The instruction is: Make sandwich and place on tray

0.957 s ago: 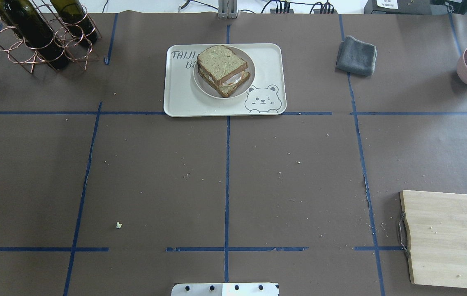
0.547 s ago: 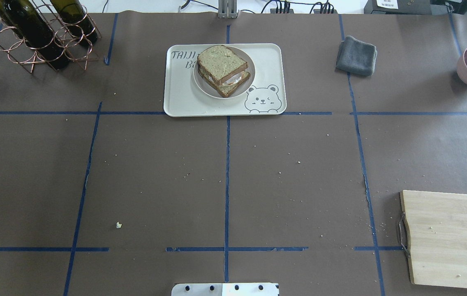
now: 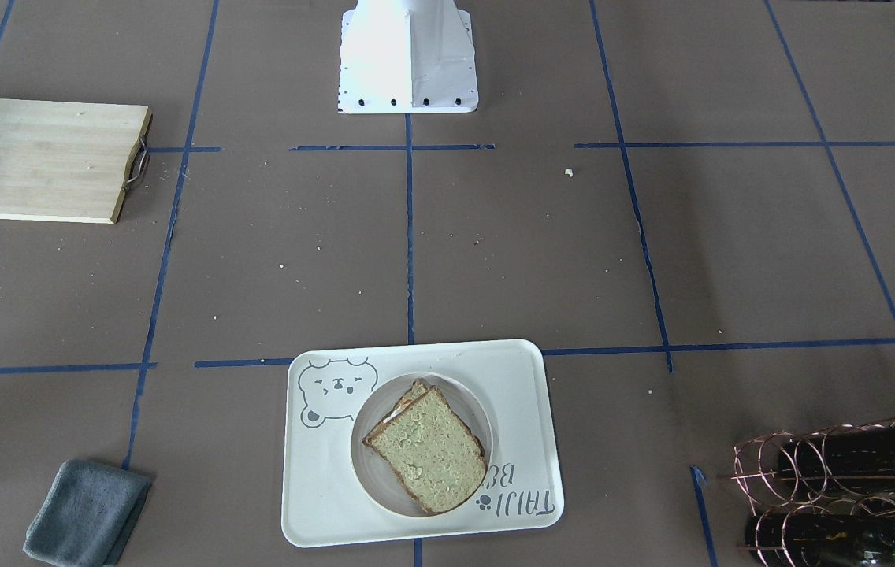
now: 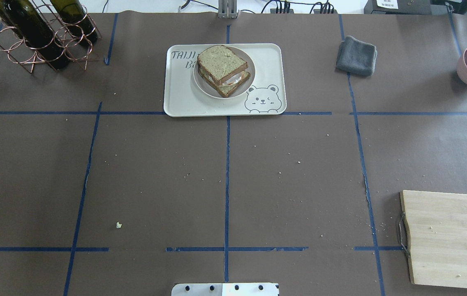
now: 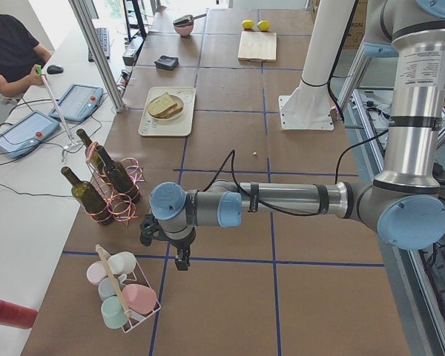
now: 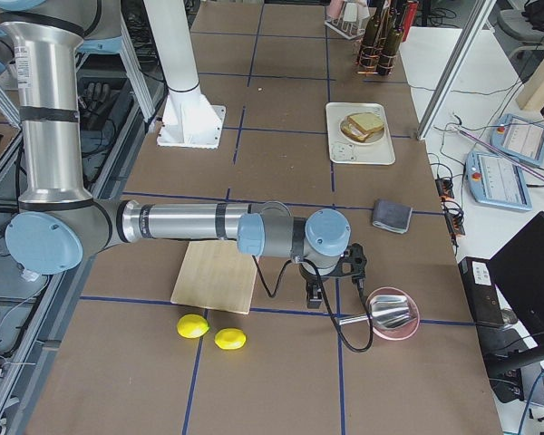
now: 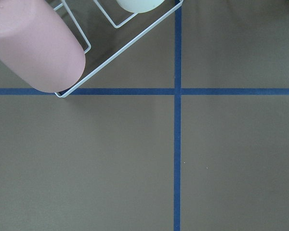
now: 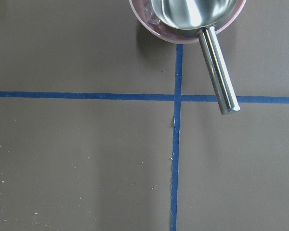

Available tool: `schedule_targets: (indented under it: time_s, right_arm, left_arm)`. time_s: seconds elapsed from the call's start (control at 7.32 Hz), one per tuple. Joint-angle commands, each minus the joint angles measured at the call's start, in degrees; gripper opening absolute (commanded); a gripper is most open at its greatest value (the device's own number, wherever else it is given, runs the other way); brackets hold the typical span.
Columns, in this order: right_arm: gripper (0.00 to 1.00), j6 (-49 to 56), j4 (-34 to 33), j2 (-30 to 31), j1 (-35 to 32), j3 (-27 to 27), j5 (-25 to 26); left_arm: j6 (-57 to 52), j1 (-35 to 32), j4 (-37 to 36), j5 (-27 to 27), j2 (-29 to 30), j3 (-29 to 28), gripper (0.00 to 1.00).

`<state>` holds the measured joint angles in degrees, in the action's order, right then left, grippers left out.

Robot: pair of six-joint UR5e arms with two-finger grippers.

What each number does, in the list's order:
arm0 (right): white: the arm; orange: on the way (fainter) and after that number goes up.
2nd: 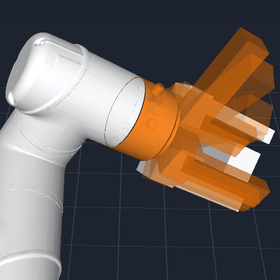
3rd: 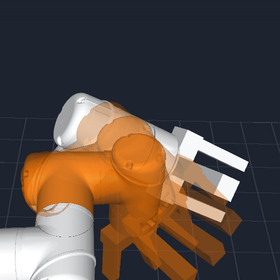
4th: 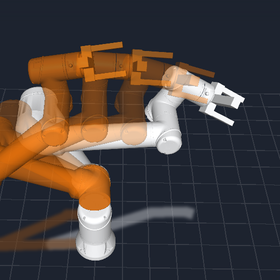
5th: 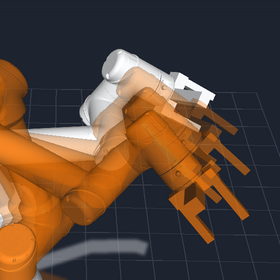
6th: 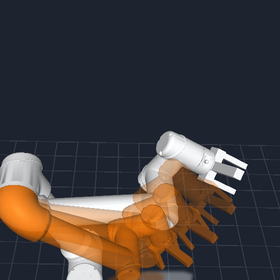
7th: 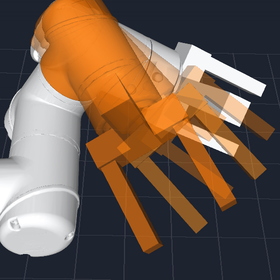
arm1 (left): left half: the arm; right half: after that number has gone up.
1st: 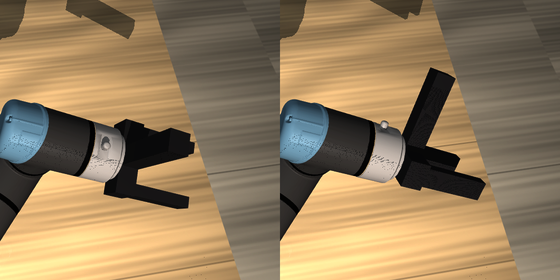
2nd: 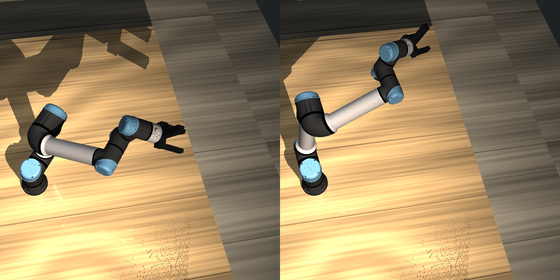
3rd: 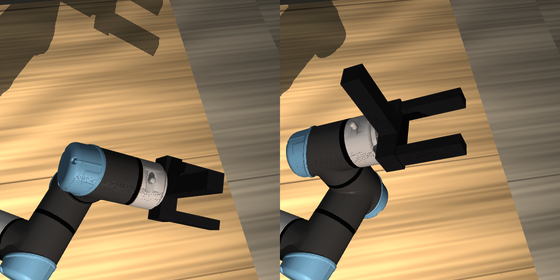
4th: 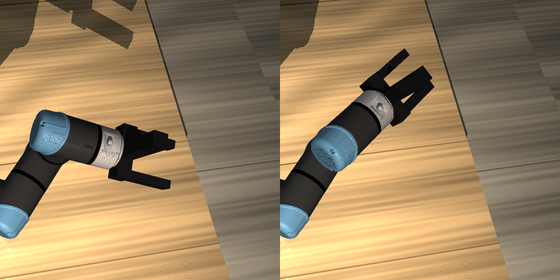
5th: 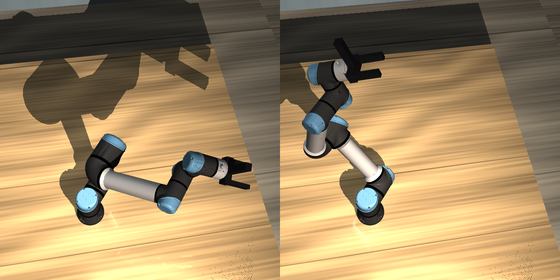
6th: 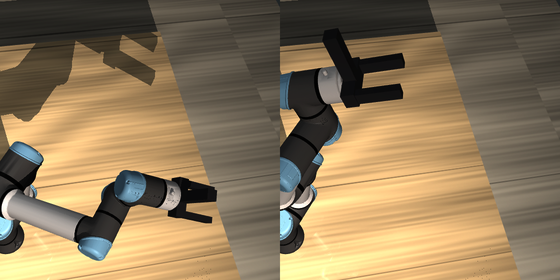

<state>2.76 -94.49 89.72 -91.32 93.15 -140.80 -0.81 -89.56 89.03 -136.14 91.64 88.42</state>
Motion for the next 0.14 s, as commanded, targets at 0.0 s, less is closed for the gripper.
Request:
schedule_targets:
  time_s: [0.0]
  right_arm:
    - [1.00,0.05,0.01,-0.25,0.00,-0.07,0.00]
  left_arm:
    - [-0.16,0.00,0.00,0.00,0.12,0.09,1.00]
